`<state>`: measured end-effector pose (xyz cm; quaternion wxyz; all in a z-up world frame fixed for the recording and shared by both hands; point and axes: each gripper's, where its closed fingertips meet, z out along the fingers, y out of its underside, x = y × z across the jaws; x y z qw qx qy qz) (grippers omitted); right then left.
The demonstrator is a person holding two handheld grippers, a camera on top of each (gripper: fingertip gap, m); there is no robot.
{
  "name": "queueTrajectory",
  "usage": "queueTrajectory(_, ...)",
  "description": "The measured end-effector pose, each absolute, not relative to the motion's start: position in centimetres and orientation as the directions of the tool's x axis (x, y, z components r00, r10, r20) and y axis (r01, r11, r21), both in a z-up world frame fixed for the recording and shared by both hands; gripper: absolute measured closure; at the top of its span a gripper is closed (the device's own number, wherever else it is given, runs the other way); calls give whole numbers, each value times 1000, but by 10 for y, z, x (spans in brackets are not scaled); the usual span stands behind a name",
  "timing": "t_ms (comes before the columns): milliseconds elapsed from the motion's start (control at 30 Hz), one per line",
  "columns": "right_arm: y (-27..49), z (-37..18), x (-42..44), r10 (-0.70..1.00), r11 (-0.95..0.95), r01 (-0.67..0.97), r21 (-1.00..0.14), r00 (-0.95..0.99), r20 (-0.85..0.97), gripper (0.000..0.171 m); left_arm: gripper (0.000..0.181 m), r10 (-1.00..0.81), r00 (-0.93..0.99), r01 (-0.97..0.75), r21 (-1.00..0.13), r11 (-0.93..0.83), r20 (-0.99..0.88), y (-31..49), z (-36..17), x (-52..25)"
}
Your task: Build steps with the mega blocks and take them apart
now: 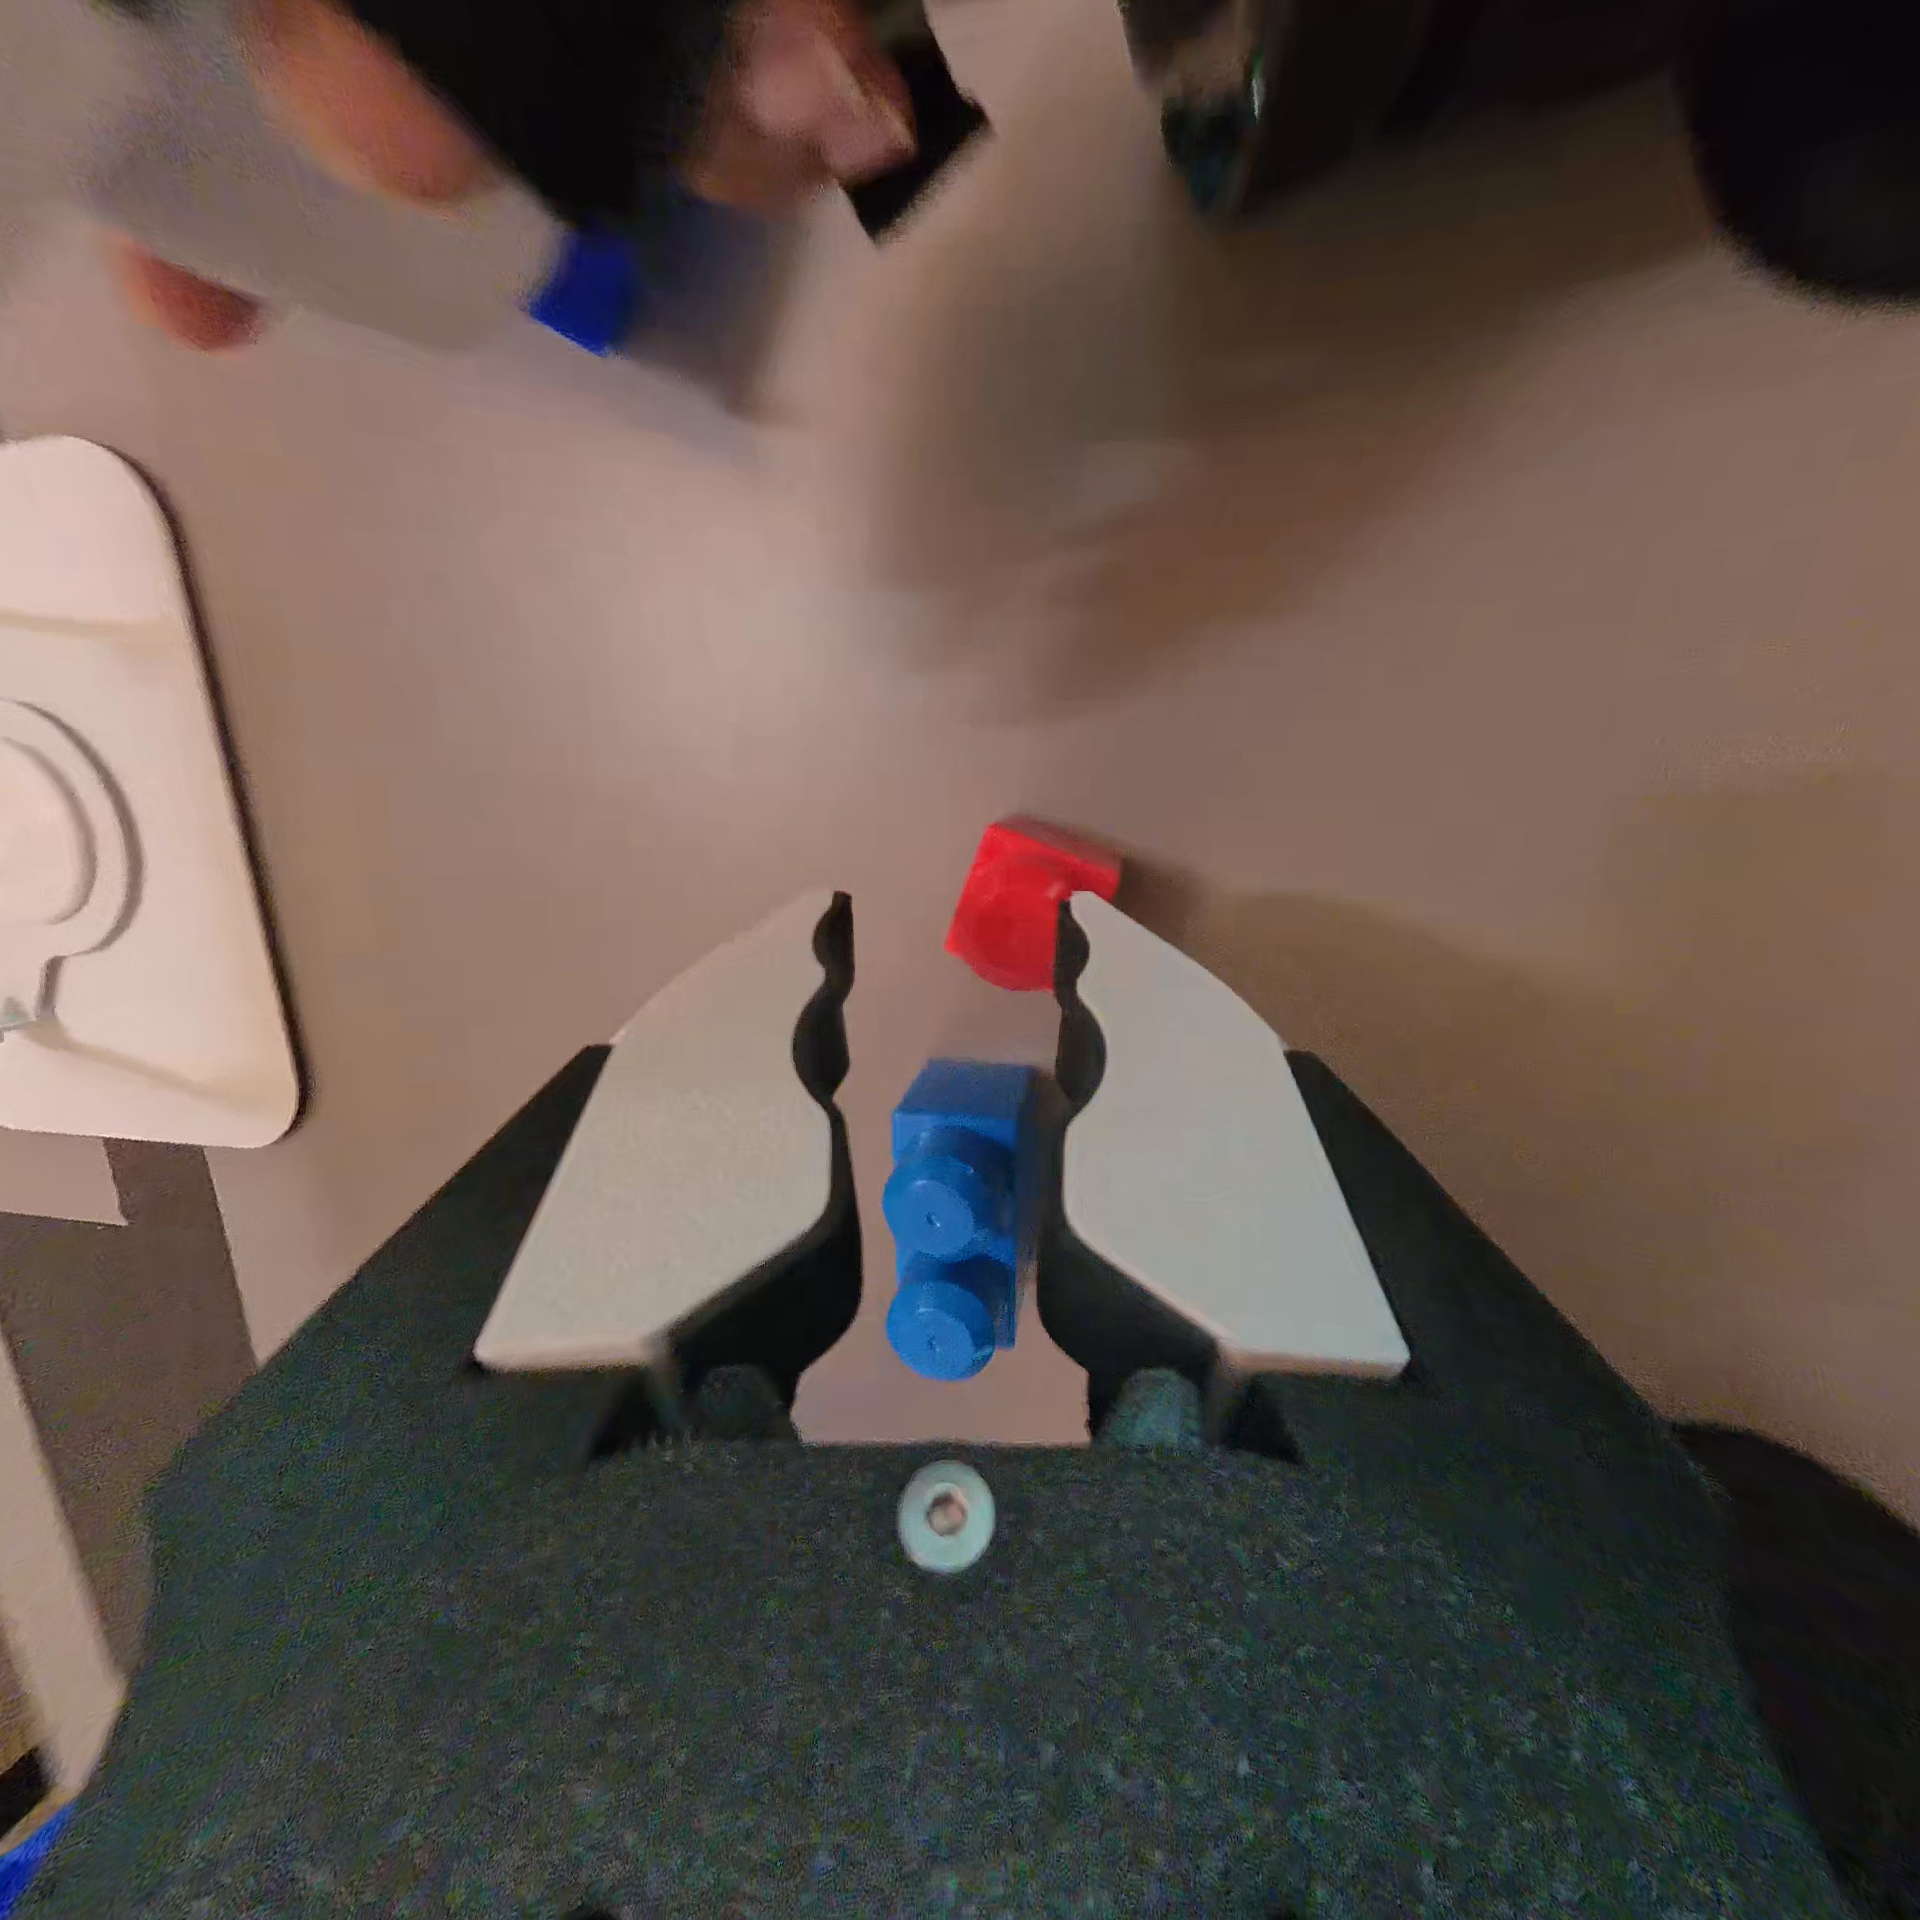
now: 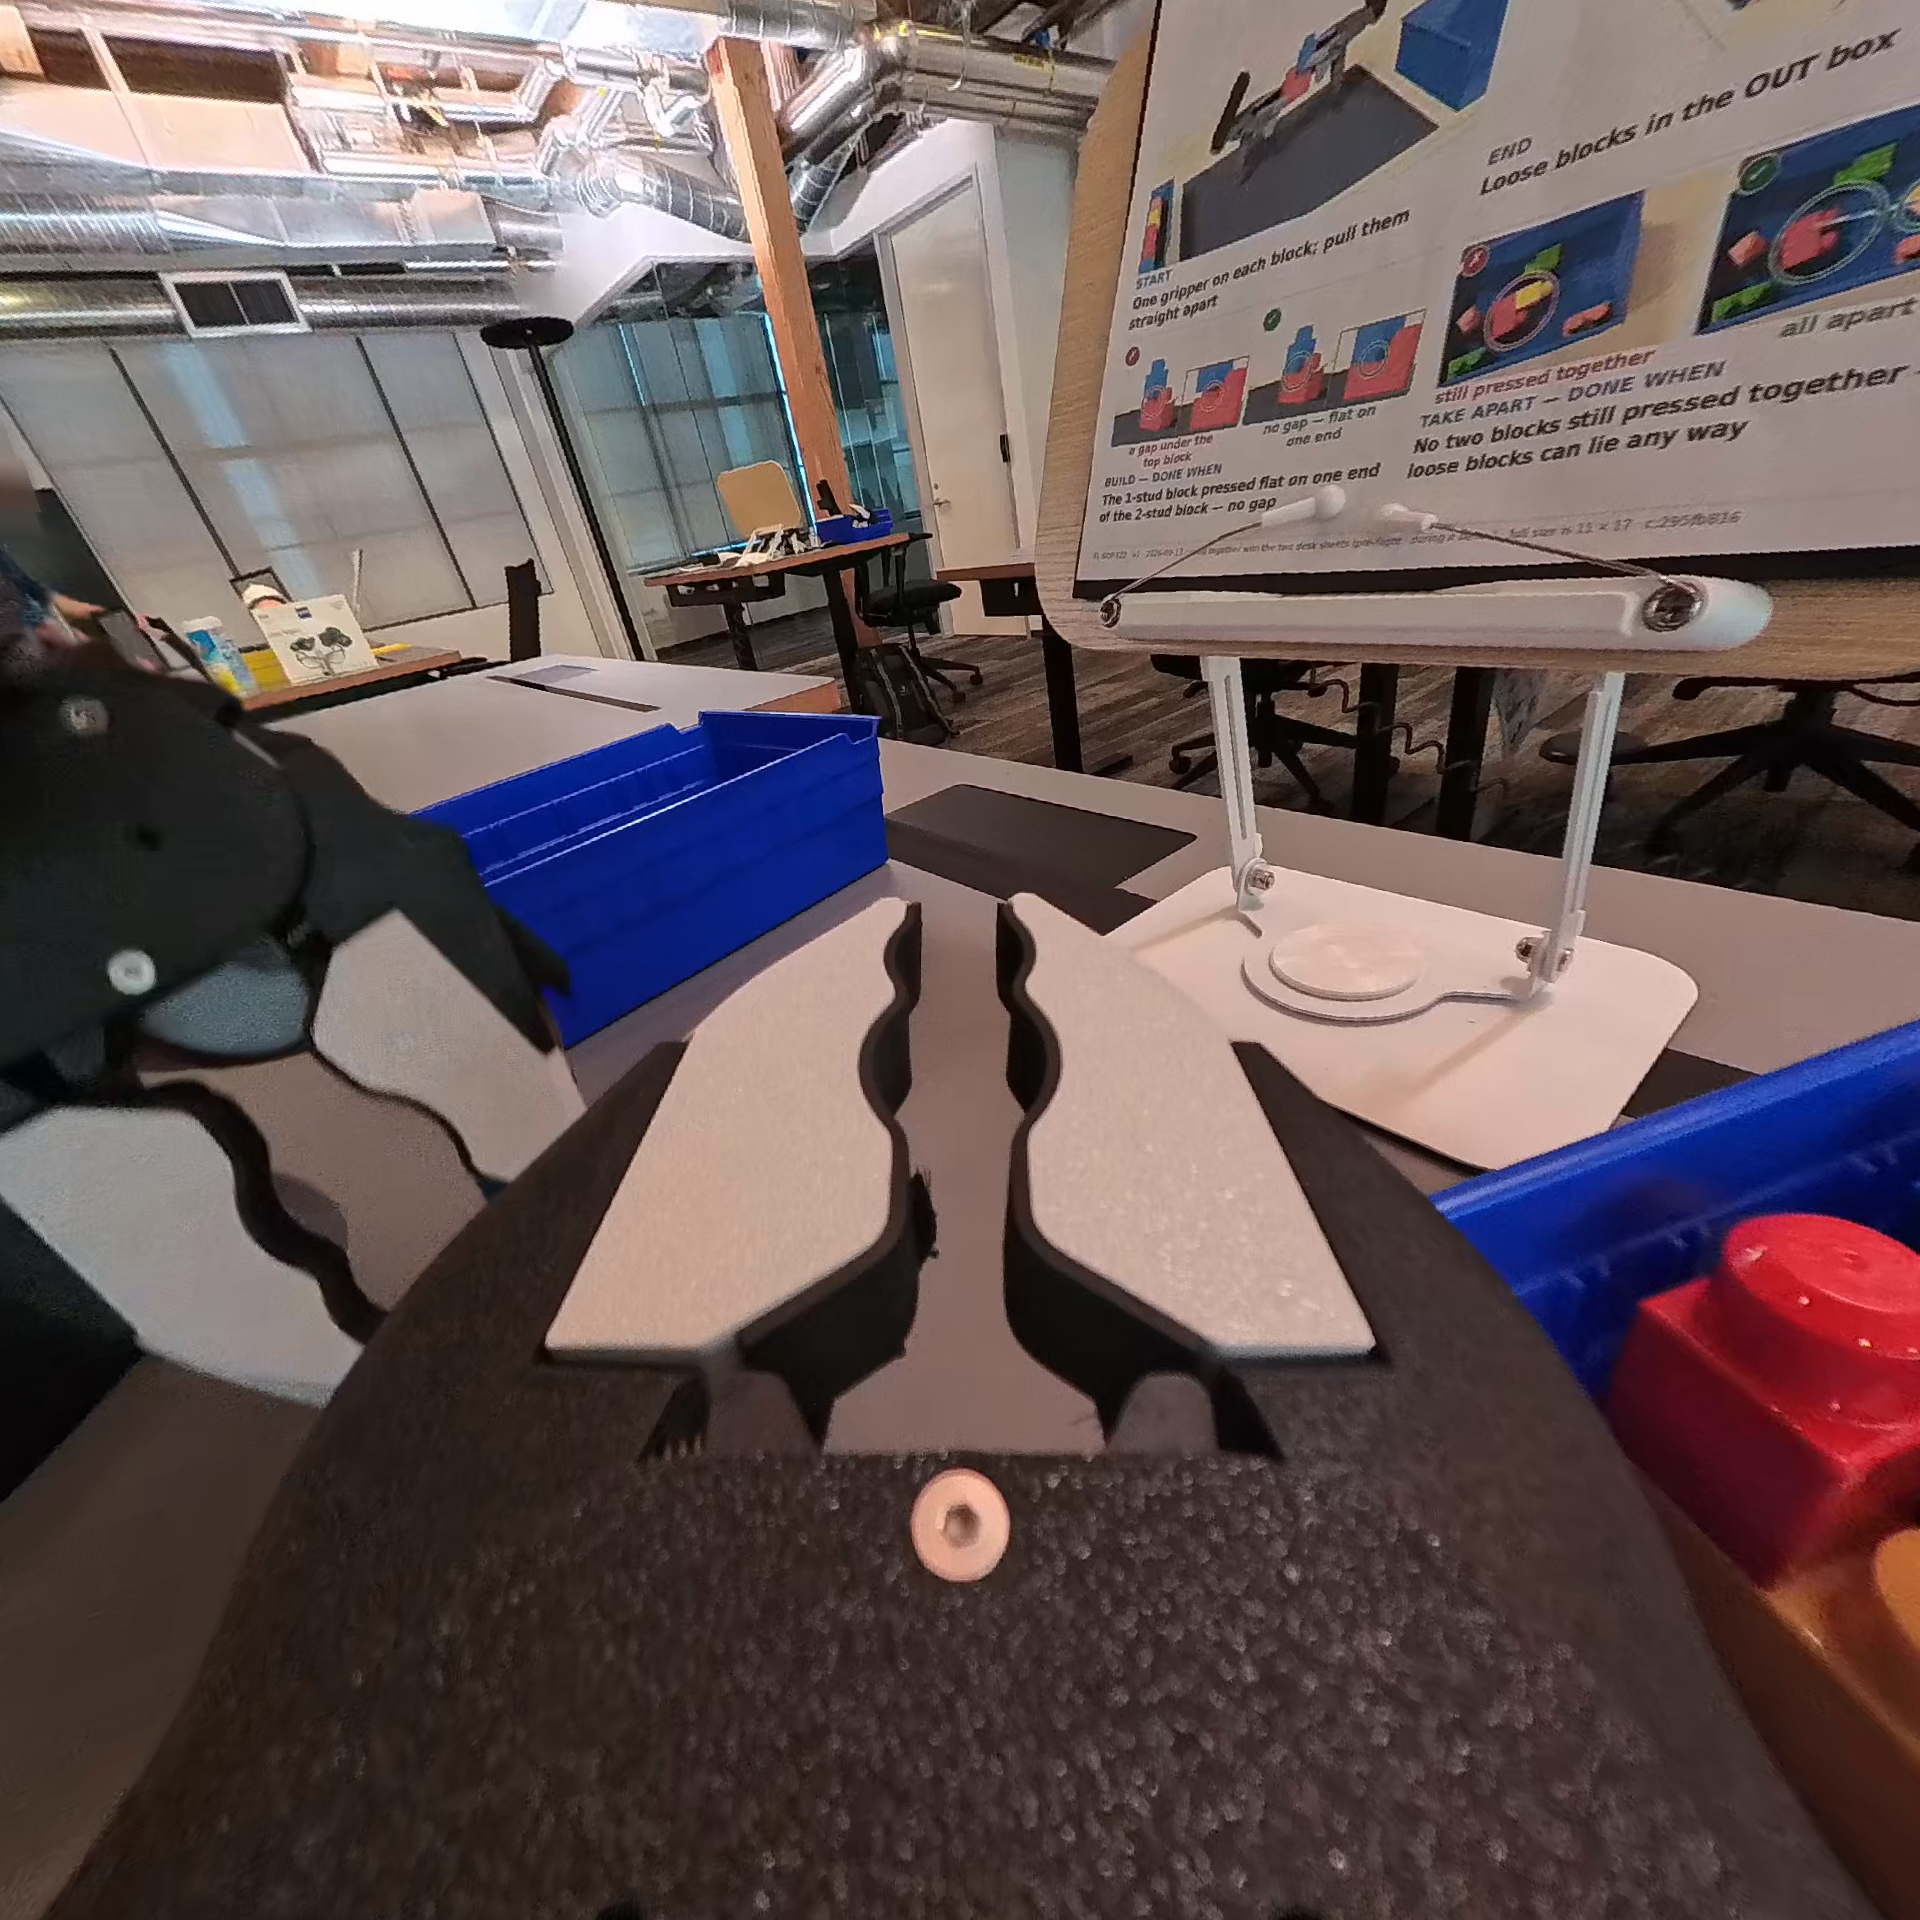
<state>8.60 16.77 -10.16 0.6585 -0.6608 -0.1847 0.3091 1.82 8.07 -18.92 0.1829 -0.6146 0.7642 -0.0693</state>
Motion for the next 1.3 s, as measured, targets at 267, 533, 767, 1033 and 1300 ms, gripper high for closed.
queueTrajectory(267,168,-107,81,656,-75,-144,-987,738,-158,158,149,-982,142,-424,-904,53,-124,106,-106,15)
queueTrajectory(533,167,-110,77,664,-81,-129,-988,733,-150,158,160,-961,277,28,-1000,-13,21,131,-74,-38)
queueTrajectory(767,167,-115,70,672,-88,-102,-991,728,-135,158,181,-961,266,58,-997,-54,68,144,-95,-66)
queueTrajectory(1033,163,-116,60,693,-89,-76,-993,711,-116,158,181,-965,243,-28,-994,-108,98,150,-123,-78)
queueTrajectory(1300,132,-138,-4,851,-112,294,-949,522,62,144,181,-960,255,-6,-993,-122,116,154,-126,-81)
